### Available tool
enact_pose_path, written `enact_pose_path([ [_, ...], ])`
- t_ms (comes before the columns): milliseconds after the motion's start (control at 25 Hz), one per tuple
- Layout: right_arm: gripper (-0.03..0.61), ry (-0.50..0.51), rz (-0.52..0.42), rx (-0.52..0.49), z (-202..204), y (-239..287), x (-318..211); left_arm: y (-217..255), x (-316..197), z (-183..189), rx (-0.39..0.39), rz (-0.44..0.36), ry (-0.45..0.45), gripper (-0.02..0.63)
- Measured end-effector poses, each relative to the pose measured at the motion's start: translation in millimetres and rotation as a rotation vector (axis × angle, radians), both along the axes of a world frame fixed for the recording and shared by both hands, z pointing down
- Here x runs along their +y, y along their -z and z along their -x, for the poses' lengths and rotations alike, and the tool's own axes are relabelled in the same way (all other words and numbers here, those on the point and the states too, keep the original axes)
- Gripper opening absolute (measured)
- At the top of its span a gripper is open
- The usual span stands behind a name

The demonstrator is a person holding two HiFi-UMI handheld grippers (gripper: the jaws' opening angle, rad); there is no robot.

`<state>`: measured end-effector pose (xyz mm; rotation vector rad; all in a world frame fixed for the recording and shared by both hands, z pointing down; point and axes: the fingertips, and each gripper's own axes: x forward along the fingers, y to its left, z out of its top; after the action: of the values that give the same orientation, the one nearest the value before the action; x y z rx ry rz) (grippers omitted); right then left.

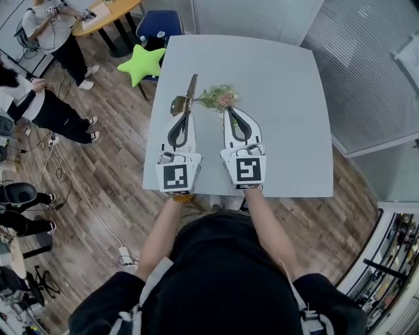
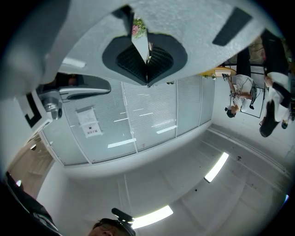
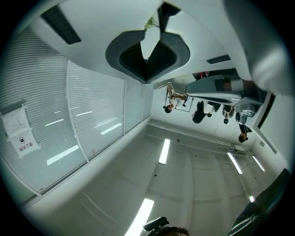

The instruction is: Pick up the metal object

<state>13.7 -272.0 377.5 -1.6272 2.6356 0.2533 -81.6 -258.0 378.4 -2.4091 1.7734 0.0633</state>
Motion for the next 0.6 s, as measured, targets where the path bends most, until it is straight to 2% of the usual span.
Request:
enact_pose_path([
  [320, 0.000, -0.085, 0.029, 0.015, -53.2, -10.0, -9.3, -5.7, -2.9, -6.7, -0.020, -0.006, -0.028, 0.014],
  [600, 0.000, -0.094, 0.044, 0.024, -61.9, -20.1, -8.8, -13.2, -8.9, -12.6, 0.003, 0.019, -0.052, 0.014],
])
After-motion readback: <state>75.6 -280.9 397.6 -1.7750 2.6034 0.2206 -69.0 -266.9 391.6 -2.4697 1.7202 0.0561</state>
